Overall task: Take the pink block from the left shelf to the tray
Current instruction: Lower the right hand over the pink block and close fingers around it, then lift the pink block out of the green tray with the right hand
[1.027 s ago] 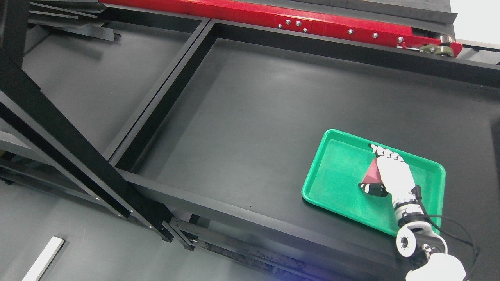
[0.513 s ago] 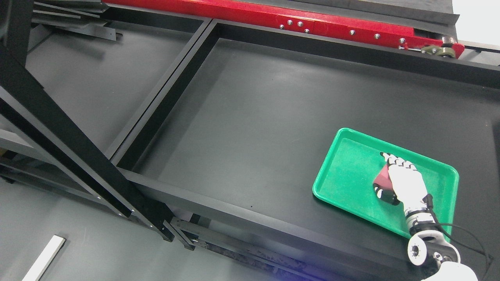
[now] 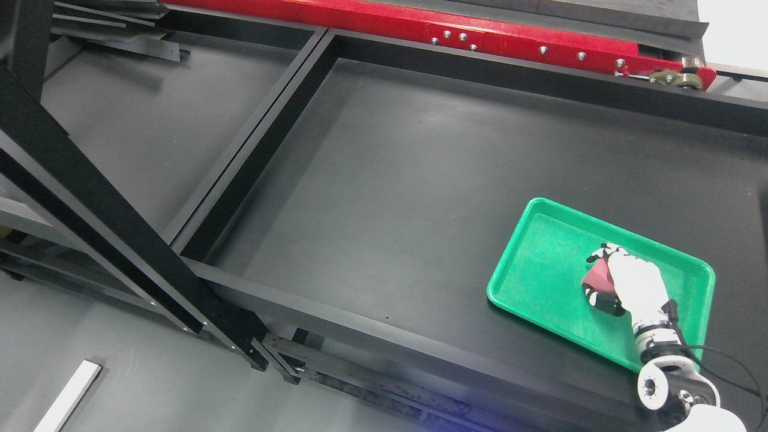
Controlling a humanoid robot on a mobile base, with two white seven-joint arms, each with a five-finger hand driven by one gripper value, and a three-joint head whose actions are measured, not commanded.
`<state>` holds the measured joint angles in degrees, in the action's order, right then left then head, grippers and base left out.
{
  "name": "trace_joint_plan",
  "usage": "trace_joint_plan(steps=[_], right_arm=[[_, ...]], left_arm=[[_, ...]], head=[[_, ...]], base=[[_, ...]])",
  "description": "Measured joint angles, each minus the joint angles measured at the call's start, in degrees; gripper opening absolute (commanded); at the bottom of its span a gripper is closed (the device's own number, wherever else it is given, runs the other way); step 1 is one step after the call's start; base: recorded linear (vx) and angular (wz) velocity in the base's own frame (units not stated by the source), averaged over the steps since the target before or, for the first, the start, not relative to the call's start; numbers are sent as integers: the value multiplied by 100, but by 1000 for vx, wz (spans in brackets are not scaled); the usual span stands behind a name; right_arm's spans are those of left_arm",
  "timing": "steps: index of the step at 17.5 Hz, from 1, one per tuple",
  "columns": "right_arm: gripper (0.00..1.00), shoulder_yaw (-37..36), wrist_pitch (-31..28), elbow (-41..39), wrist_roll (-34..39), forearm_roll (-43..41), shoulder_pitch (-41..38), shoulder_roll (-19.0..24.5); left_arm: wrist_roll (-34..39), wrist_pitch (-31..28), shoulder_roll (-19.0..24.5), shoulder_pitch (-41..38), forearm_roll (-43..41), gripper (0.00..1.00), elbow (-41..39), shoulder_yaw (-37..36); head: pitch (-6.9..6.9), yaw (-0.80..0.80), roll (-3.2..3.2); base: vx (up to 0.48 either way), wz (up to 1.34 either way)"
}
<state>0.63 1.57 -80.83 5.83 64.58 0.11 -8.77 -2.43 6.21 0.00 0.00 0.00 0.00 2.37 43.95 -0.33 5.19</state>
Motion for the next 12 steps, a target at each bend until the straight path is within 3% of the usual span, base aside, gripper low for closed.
trace_joint_plan(steps=[4, 12], right_arm=[[3, -19, 557, -195, 156, -214, -23, 38], [4, -324, 2010, -836, -372, -1482, -195, 181]], left_arm=[[0, 0, 0, 1, 0, 100, 0, 0], [0, 0, 0, 1, 0, 100, 0, 0]], head=[[0, 0, 0], [0, 0, 0]], base=[[5, -41], [-31, 59]])
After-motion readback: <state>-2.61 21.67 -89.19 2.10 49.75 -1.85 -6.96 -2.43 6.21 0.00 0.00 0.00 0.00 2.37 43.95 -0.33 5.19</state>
